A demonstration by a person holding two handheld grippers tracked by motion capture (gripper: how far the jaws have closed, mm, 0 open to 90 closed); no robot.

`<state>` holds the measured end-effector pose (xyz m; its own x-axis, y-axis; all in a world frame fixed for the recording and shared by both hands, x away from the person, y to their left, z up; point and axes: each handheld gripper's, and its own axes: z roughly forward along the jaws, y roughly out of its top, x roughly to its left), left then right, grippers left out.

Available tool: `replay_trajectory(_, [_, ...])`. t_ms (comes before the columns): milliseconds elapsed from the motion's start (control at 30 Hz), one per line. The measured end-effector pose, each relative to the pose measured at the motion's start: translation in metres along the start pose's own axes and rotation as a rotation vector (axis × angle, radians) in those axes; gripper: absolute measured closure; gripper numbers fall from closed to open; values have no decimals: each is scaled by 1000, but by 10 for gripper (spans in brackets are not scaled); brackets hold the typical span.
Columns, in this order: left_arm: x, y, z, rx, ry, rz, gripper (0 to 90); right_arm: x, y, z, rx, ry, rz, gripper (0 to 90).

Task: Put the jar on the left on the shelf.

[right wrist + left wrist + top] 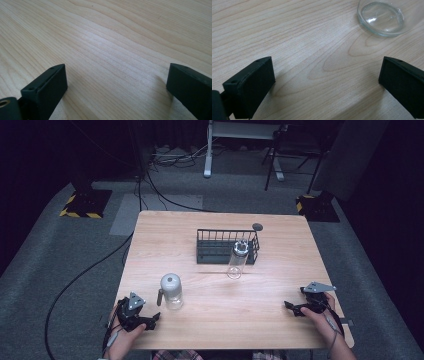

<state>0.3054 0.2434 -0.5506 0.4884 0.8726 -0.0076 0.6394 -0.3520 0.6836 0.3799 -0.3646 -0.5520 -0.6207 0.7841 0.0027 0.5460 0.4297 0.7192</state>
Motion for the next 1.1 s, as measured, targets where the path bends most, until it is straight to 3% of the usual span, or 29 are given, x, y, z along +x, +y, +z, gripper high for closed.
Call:
replay_trajectory(700, [0, 0, -1, 0, 3, -6, 10, 1, 0, 1, 5, -17, 8, 10])
replay_trajectory(967, [-1, -1, -8, -42, -7, -11, 37, 1, 0, 1, 6, -17, 8, 10])
replay_trajectory(1100, [-6, 5, -17, -89, -2, 1, 37, 1, 0, 1, 6, -17, 8, 10])
